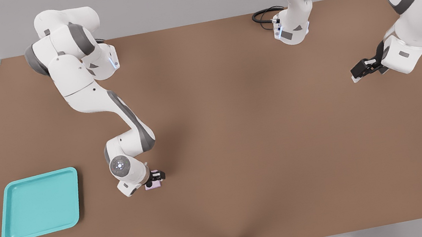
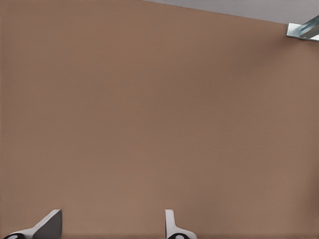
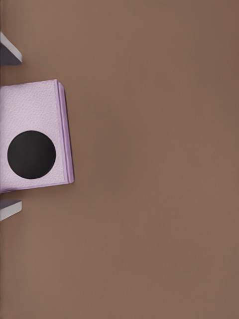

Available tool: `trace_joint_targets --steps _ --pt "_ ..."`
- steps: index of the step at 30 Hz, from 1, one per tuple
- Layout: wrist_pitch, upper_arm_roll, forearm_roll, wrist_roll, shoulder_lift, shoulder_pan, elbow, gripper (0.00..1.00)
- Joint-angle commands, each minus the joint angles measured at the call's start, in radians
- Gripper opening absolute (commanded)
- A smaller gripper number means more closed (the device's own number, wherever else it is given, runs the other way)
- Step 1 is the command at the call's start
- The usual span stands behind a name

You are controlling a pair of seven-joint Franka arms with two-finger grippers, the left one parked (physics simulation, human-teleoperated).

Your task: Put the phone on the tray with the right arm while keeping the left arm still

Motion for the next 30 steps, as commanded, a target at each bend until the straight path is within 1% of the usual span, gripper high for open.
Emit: trace_joint_targets --steps 1,6,7,8,14,16,21,25,27,30 --pt "0.021 0.0 0.002 -0.103 0.005 0.001 -0.001 1.0" --pt "0.022 0.0 0.002 -0.1 0.007 0.001 -0.001 1.0" --pt "0.022 0.0 0.002 -0.1 0.008 0.001 -0.001 0.87" --pt "0.022 0.0 0.002 -0.1 0.008 0.001 -0.001 0.81" --pt "0.024 0.0 0.002 -0.101 0.01 0.001 -0.002 0.8" --pt "0.024 0.0 0.002 -0.1 0.01 0.001 -0.002 0.72" --pt "0.012 0.011 0.002 -0.117 -0.012 -0.028 -0.007 0.71" --pt "-0.07 0.028 -0.001 -0.166 -0.105 -0.092 -0.02 0.71" --pt "-0.07 0.031 -0.003 -0.232 -0.144 -0.143 -0.054 0.71" --pt "-0.07 0.037 -0.003 -0.41 -0.177 -0.252 -0.102 0.71"
